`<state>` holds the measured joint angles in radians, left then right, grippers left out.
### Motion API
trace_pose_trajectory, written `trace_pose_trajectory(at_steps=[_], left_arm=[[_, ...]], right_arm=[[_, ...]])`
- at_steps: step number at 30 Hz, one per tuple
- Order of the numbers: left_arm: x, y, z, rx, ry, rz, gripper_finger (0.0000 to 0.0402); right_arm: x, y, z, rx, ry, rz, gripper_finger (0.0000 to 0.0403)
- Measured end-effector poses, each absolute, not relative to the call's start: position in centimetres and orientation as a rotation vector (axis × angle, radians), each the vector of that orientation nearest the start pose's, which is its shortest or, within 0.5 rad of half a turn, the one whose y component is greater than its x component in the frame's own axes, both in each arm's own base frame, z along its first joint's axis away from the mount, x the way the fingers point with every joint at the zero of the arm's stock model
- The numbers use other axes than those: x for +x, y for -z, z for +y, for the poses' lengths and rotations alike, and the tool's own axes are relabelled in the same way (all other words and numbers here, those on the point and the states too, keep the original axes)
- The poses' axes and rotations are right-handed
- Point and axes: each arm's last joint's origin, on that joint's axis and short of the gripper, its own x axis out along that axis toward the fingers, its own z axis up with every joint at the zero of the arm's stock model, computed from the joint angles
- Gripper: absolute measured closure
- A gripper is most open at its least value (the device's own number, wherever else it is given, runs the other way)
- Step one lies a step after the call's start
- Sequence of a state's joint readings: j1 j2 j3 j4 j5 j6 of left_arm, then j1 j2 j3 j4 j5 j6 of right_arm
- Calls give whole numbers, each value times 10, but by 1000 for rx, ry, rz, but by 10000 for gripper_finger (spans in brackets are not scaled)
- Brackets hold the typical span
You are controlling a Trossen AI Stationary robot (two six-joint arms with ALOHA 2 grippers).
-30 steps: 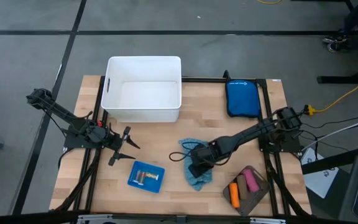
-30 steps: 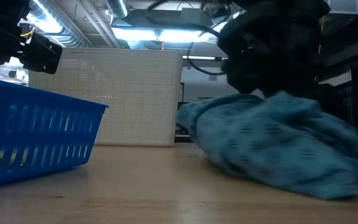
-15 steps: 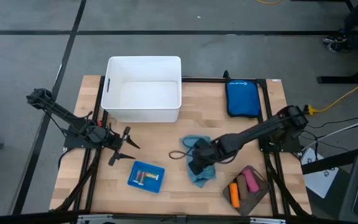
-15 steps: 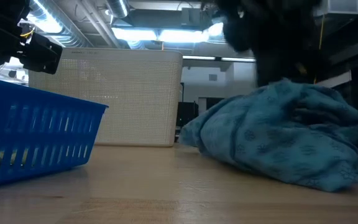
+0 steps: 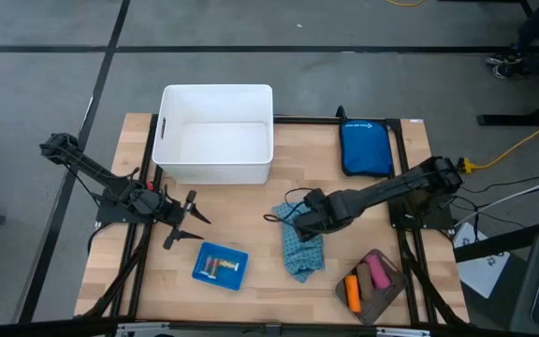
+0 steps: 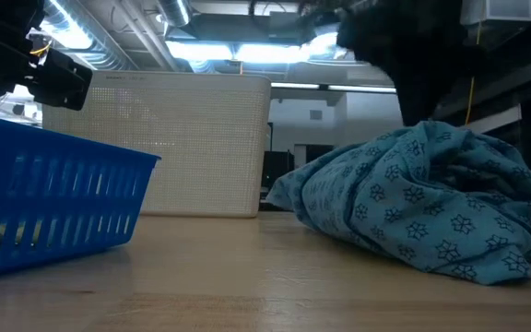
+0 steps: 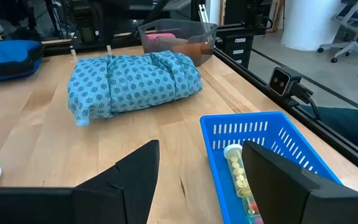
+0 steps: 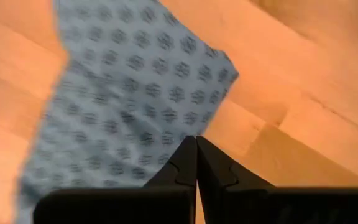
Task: Pick & Place Medicine items
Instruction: Put the blue patient gown into the white bin
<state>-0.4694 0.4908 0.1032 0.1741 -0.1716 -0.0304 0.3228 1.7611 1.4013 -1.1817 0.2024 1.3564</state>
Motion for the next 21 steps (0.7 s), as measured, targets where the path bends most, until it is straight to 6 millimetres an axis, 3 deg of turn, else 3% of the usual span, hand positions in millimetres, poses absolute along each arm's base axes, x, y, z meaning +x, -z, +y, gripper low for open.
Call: trace_pose_trajectory(at_steps=[10, 21], left_arm=[[119, -169, -55, 42, 296, 218, 176], [119, -169, -55, 39, 291, 218, 176]], right_arm=[[307, -177, 58, 804, 833, 1394, 402], [337, -179, 20, 833, 630, 1186, 403]])
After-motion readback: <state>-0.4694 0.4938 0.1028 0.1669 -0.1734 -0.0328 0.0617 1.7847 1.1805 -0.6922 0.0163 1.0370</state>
